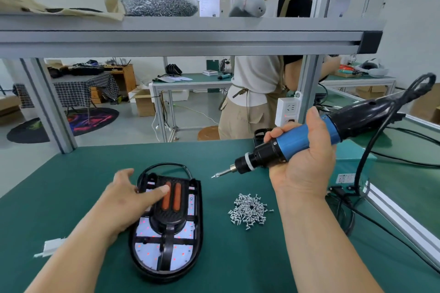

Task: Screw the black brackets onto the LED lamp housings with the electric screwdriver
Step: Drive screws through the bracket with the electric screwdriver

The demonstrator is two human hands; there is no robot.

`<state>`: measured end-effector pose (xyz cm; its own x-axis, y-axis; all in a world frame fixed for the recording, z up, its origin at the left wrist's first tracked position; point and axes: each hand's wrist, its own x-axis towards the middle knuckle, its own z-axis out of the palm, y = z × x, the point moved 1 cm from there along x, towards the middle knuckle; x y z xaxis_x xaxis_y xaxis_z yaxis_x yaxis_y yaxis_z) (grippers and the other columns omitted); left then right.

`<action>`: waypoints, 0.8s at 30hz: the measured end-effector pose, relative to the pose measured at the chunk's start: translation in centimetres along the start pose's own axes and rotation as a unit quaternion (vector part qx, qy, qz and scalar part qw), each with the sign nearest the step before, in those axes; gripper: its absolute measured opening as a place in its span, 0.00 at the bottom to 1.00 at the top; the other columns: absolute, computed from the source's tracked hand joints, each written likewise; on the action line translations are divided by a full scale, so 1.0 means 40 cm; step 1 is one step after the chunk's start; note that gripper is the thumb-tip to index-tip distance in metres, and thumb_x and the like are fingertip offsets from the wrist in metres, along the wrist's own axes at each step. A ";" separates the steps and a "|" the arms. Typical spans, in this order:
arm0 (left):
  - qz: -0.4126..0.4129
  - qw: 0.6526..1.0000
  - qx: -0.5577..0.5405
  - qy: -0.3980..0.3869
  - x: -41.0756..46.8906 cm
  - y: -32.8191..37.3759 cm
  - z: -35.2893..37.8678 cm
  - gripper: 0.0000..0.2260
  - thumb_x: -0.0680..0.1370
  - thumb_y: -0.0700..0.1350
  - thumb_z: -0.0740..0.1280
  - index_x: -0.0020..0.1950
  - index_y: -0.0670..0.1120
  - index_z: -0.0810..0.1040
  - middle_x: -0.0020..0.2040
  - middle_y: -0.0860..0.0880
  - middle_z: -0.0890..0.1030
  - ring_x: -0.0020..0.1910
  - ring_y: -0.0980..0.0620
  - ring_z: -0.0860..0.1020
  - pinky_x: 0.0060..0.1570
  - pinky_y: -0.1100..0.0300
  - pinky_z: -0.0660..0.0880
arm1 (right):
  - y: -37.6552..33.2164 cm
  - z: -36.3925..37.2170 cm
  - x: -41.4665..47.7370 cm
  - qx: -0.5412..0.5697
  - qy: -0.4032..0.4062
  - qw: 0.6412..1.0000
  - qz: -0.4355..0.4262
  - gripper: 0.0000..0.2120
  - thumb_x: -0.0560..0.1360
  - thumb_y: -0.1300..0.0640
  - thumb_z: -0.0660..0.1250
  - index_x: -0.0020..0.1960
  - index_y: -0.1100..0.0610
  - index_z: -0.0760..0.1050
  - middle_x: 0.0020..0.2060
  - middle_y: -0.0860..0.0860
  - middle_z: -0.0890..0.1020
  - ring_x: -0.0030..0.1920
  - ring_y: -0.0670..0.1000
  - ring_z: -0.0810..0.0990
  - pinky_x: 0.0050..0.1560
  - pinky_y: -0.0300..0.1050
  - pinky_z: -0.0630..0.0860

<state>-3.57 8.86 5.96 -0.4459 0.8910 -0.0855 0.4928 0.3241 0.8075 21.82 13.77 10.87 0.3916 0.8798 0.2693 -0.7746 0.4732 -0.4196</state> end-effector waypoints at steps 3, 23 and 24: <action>-0.056 0.987 -0.087 -0.126 0.011 -0.025 0.019 0.31 0.69 0.47 0.80 0.68 0.40 0.73 0.55 0.41 0.84 0.52 0.42 0.83 0.58 0.49 0.77 | 0.033 0.007 -0.009 -0.019 -0.002 1.000 -0.005 0.20 0.69 0.54 0.71 0.55 0.59 0.67 0.25 0.51 0.73 0.25 0.52 0.75 0.34 0.47 0.77; -0.056 0.957 -0.243 -0.147 0.032 -0.031 0.042 0.20 0.72 0.33 0.74 0.60 0.46 0.74 0.46 0.43 0.86 0.43 0.44 0.86 0.40 0.52 0.81 | 0.210 0.005 0.014 -0.139 0.005 0.990 0.025 0.16 0.68 0.56 0.73 0.51 0.54 0.70 0.41 0.60 0.72 0.33 0.54 0.72 0.31 0.46 0.77; -0.057 0.956 -0.245 -0.147 0.032 -0.032 0.042 0.20 0.72 0.33 0.74 0.61 0.46 0.74 0.46 0.43 0.86 0.43 0.43 0.86 0.41 0.51 0.81 | 0.210 0.004 0.014 -0.138 0.006 0.990 0.024 0.17 0.68 0.56 0.73 0.52 0.55 0.70 0.41 0.59 0.72 0.33 0.53 0.72 0.31 0.46 0.77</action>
<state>-3.51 10.11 3.84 -0.2102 0.9332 -0.2914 0.0114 0.3004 0.9537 15.46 18.25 7.65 0.3642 0.9013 0.2345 -0.6278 0.4236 -0.6530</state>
